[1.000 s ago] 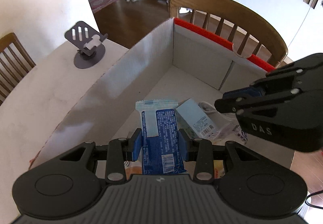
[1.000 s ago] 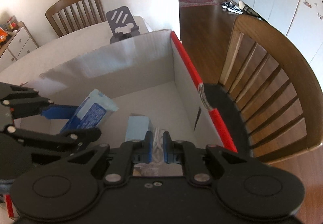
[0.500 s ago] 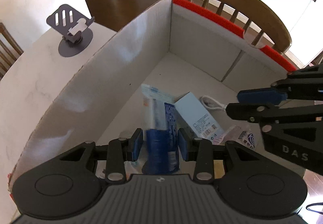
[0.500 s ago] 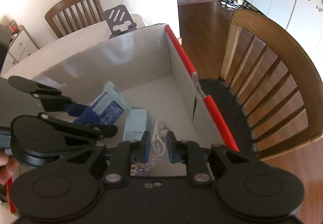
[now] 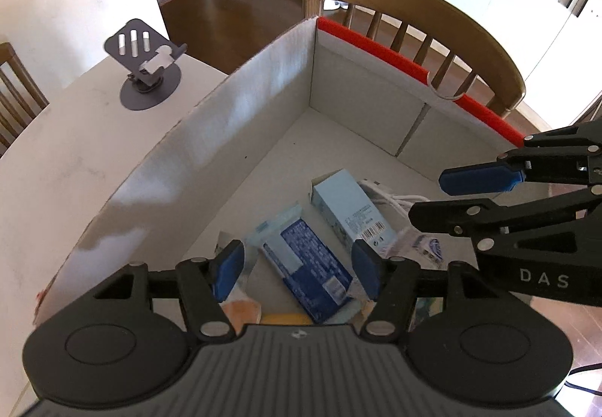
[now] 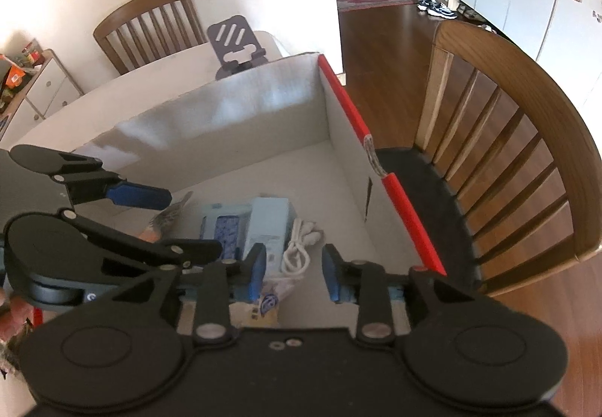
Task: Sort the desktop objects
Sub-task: 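Lower the snack bar into the shoebox with left tool while right tool lowers the cable, then open left tool to release the snack bar while right tool releases the cable, then withdraw both tools from the shoebox back over the table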
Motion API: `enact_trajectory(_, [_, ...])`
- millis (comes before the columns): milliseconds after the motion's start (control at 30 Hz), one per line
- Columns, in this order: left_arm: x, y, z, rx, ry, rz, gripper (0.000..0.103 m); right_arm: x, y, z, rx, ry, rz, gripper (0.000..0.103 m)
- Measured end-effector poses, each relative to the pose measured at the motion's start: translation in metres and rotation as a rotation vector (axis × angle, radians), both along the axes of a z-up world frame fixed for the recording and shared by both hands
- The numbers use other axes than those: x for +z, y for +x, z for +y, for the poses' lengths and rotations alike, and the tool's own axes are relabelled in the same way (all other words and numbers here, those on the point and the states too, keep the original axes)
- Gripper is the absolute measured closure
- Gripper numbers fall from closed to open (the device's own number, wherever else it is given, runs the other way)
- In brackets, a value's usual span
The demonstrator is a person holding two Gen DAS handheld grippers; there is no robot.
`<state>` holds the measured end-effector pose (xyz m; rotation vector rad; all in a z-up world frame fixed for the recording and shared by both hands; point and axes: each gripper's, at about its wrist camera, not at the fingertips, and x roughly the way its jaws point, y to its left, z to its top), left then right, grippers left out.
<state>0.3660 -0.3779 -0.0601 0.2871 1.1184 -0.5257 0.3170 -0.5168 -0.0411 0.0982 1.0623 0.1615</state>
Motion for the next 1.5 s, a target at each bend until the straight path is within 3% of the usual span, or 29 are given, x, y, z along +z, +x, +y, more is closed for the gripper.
enact_trajectory(500, [0.038,-0.035,0.023,0.021,-0.053,-0.034,0.041,0.040,-0.029,0.006,0.026,0.036,-0.049,0.060])
enact_trajectory(767, [0.057,-0.058,0.040,0.040,-0.095,-0.063,0.040,0.056,-0.048,0.015,0.040,0.053,-0.084,0.039])
enact_trajectory(967, [0.064,-0.073,0.051,0.055,-0.111,-0.075,0.037,0.061,-0.059,0.020,0.045,0.049,-0.099,0.034])
enact_trajectory(1500, [0.073,-0.110,0.087,0.095,-0.224,-0.083,0.013,0.074,-0.089,0.033,0.035,0.057,-0.144,0.025])
